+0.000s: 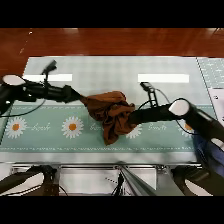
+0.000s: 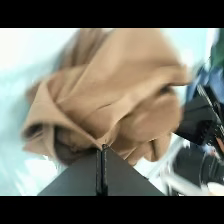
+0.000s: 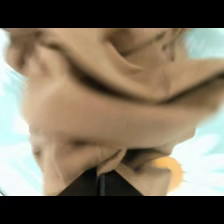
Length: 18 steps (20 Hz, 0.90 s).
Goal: Fold the shirts.
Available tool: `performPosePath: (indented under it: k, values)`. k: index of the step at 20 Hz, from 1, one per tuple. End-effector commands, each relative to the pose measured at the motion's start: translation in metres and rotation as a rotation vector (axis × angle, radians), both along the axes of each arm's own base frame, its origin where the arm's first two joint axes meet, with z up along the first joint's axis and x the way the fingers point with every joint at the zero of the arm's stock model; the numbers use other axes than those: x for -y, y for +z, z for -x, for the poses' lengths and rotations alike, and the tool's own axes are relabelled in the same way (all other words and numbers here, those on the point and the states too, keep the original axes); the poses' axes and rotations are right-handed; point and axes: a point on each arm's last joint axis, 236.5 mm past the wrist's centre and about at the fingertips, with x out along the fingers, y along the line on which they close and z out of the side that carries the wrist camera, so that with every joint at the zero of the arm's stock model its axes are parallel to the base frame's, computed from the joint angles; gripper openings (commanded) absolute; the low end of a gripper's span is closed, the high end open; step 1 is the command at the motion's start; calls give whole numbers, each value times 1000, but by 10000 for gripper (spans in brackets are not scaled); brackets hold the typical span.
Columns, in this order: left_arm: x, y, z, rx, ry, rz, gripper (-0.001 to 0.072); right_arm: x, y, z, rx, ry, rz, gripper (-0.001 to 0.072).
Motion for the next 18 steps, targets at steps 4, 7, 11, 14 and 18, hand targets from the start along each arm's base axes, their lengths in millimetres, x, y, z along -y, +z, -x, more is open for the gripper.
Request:
performPosePath:
  k: [4,7,11,14,18]
  values:
    - [-55,228,-18,607,207,-48,18,114,137,-20,410,-204,116,23]
    - [-63,341,12,914,281,-73,17,160,237,-24,683,-337,175,23]
    - [-52,442,69,1183,297,-69,17,183,365,-10,977,-446,171,23]
    - [-47,497,109,1357,311,-67,17,188,440,14,1174,-490,151,23]
    - [-42,543,159,1508,339,-85,17,194,499,50,1322,-528,160,22]
